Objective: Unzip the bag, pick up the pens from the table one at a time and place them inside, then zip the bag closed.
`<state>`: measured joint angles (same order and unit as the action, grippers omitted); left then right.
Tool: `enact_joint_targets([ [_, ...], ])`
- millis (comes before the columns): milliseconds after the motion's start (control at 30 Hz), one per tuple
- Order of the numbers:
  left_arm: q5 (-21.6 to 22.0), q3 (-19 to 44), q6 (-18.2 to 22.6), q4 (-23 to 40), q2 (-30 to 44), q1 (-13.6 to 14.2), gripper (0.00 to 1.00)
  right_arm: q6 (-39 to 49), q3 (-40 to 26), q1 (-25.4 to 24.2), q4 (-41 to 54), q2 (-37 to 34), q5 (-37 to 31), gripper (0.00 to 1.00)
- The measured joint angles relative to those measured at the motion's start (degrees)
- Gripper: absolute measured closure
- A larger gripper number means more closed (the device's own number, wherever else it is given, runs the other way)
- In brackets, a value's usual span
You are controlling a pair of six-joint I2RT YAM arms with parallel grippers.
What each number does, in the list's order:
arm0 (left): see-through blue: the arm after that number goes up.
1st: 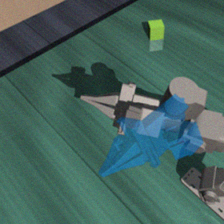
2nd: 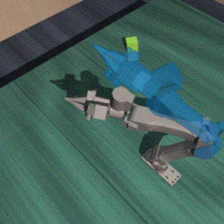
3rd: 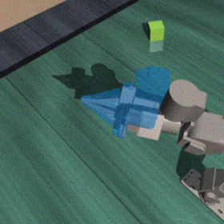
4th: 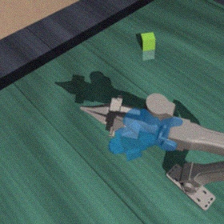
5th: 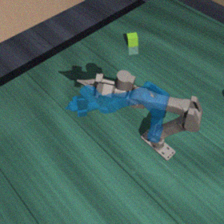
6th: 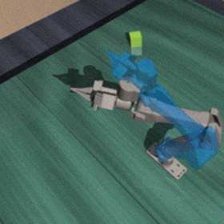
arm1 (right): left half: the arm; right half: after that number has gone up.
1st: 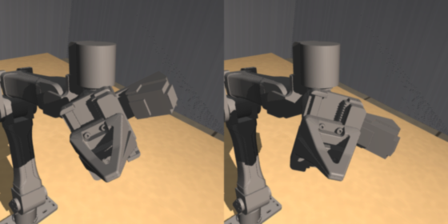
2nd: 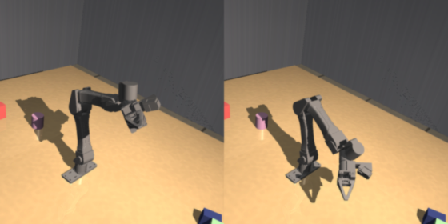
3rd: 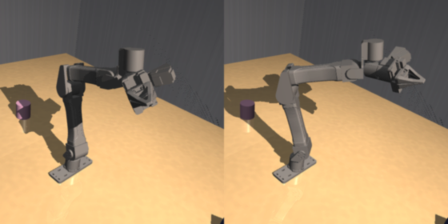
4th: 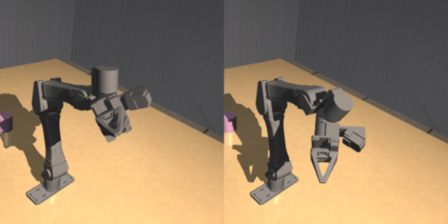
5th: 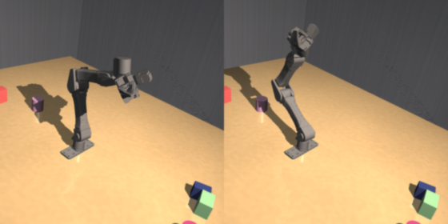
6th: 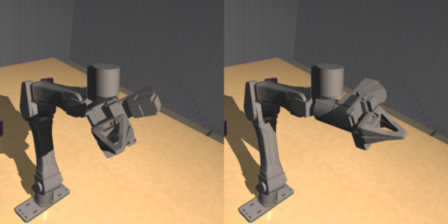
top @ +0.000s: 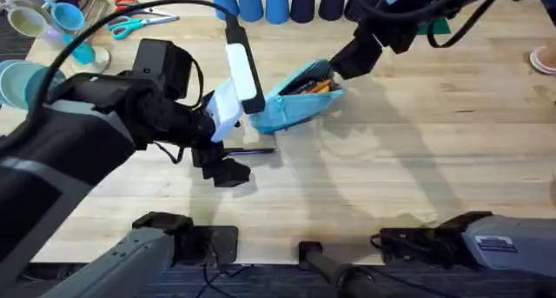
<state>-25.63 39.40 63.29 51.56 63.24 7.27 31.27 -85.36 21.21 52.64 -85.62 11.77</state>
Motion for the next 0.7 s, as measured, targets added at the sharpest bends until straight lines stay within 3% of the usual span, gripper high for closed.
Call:
enact_joint_targets([
  [467,2.6,0.0,0.2,-4.5,9.9,0.5,0.006,0.0,0.0,0.0,-0.4,0.0,0.0,0.006],
  [700,6.1,0.0,0.2,-4.7,9.9,6.1,0.007,0.0,0.0,0.0,-0.4,0.0,0.0,0.006],
])
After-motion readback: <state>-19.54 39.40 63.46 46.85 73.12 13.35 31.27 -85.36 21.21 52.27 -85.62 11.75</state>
